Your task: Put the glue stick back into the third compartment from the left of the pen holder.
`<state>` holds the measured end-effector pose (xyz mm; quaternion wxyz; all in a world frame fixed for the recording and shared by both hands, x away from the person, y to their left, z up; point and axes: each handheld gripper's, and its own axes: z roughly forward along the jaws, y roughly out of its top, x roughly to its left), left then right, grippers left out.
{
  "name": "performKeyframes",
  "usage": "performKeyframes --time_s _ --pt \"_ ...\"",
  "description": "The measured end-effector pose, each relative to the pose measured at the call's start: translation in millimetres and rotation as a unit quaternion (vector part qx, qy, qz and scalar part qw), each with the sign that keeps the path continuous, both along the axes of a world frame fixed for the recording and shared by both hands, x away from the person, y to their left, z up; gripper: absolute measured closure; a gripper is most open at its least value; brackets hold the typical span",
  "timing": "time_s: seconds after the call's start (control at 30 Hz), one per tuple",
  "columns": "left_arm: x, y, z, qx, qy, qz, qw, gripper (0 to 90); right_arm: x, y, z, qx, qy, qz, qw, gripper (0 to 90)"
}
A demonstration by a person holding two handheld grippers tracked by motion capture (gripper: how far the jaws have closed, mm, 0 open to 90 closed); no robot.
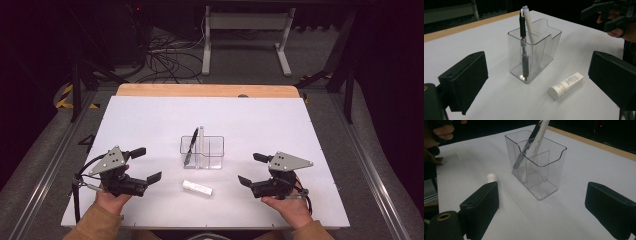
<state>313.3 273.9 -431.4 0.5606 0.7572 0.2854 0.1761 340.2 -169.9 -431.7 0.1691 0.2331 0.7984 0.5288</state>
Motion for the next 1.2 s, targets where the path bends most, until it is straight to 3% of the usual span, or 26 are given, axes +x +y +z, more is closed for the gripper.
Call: performKeyframes --time_s 0.1,0.2,0.53,0.77,1.0,1.2 --pt "-1.7 5.6 -5.9 0.007 0.001 0.008 0.9999 3.1 1.3 4.6 1.8 -0.003 0.002 0.006 1.0 13.0" --pt "-3.0 9.2 -8.1 0.032 0.004 0.017 0.9993 2.8 2.0 8.9 2.9 -0.006 0.003 0.014 0.9999 14.5" --pt "-1.6 22.4 -18.7 -0.01 0.041 0.02 0.9989 2.7 3.2 22.3 5.9 -0.024 0.007 0.028 0.9993 16.0" --pt "-8.4 27.1 -20.7 0.005 0.027 0.043 0.9987 2.7 5.0 32.4 9.3 -0.032 0.018 0.045 0.9983 20.6" --pt "-17.5 34.6 -23.8 0.007 0.028 0.063 0.9976 2.7 11.0 55.2 12.2 -0.056 0.043 0.077 0.9945 24.3" --pt "-22.2 37.9 -25.1 0.008 0.027 0.072 0.997 2.7 13.5 77.8 12.1 -0.08 0.052 0.103 0.9902 26.4"
